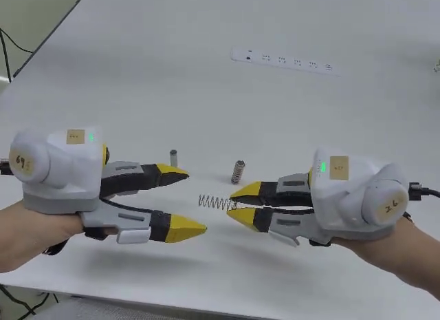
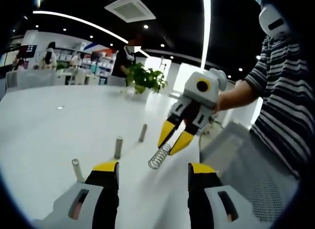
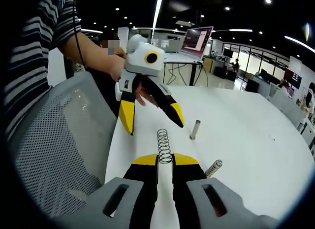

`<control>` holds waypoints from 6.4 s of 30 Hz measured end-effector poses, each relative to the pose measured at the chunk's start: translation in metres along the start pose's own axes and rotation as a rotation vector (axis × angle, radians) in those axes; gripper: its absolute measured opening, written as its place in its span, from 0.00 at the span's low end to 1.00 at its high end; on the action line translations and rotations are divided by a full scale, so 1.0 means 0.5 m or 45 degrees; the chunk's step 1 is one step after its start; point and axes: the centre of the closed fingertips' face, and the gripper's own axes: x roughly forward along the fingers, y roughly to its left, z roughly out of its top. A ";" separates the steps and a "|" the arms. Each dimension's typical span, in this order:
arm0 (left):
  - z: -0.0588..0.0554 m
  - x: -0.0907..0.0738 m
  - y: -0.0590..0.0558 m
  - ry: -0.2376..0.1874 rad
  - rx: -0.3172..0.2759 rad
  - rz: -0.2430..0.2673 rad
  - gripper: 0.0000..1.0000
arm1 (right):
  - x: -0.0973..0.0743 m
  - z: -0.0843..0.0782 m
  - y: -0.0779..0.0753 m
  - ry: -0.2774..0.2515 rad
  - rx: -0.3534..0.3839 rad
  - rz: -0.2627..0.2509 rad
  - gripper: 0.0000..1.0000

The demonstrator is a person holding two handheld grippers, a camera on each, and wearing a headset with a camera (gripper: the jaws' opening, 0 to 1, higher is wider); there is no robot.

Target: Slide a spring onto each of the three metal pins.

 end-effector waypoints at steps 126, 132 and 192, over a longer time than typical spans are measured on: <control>0.010 0.043 -0.042 0.078 0.134 -0.175 0.02 | -0.007 0.124 0.022 -0.076 -0.303 -0.046 0.07; 0.012 0.045 -0.039 0.080 0.133 -0.174 0.03 | -0.005 0.126 0.017 -0.076 -0.328 -0.043 0.07; -0.028 -0.035 0.014 0.086 0.025 0.076 0.51 | -0.011 0.103 -0.026 -0.053 -0.271 -0.152 0.08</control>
